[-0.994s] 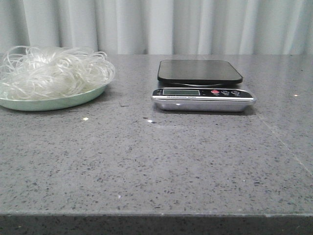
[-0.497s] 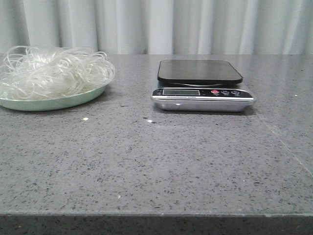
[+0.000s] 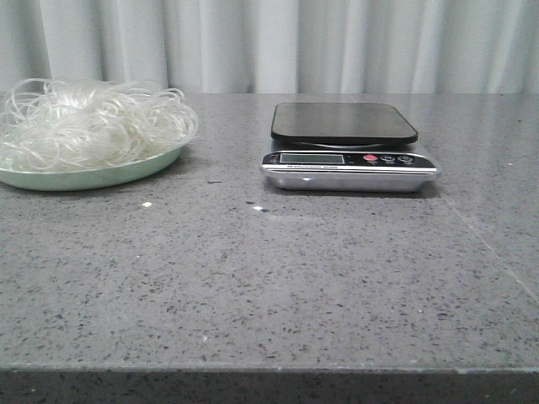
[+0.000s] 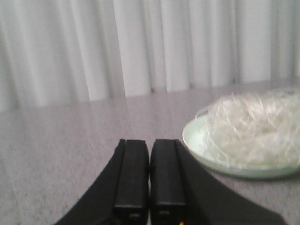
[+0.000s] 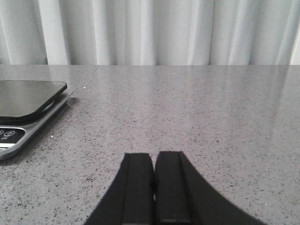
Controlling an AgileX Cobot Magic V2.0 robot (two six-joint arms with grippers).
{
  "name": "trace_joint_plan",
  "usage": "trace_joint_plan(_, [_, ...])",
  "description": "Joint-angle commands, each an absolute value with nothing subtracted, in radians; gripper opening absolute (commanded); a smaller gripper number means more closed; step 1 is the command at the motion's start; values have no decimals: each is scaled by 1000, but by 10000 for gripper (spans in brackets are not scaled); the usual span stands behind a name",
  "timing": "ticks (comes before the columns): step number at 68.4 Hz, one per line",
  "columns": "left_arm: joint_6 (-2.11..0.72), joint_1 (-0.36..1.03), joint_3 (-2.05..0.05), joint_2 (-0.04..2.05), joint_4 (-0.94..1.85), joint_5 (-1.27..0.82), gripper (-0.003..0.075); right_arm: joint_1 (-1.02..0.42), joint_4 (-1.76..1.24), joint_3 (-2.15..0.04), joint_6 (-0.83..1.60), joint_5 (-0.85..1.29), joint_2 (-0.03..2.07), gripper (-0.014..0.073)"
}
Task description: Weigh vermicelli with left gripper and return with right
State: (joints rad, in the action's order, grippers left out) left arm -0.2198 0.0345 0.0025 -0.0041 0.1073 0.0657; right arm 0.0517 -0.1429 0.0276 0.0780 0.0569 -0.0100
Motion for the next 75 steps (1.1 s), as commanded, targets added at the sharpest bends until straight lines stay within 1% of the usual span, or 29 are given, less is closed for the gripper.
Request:
trace_joint_plan(1, [-209,32,9,-24,169,328,136,54,-135,20,80,-23,-27,151])
trace_joint_plan(2, [-209,32,4,-24,197,386,136,54,-135,20,80,-26,-27,151])
trace_joint_plan(6, [-209,32,-28,-24,252,436,136,54,-135,20,80,-30,-27,151])
trace_joint_plan(13, [-209,32,-126,-12,256,399,136,54,-135,20,80,-38,-27,151])
trace_joint_plan(20, [-209,32,-326,60,228,236,136,54,-135,20,80,-58,-27,151])
trace_joint_plan(25, [-209,32,-451,118,205,159,136,54,-135,20,80,-66,-27,151])
trace_joint_plan(32, [-209,32,-658,247,205,19,137,54,-135,20,80,-66,-27,151])
trace_joint_plan(42, [-209,32,-877,425,227,-191,146,54,-135,20,80,-66,-27,151])
trace_joint_plan(45, [-209,32,-926,476,227,-274,176,54,-135,20,80,-66,-27,151])
trace_joint_plan(50, [-227,32,-1002,571,229,-399,256,54,-135,20,80,-66,-27,151])
trace_joint_plan(54, [-243,32,-1038,652,237,-487,335,54,-135,20,80,-66,-27,151])
trace_joint_plan(57, [-243,39,-1053,702,240,-525,405,54,-135,20,80,-66,-27,151])
trace_joint_plan(62, [-243,61,-1064,778,264,-561,489,54,-135,20,80,-66,-27,151])
trace_joint_plan(68, [-243,88,-1073,855,313,-585,552,54,-135,20,80,-66,-27,151])
trace_joint_plan(75, [-243,125,-1100,944,397,-624,598,54,-135,20,80,-66,-27,151])
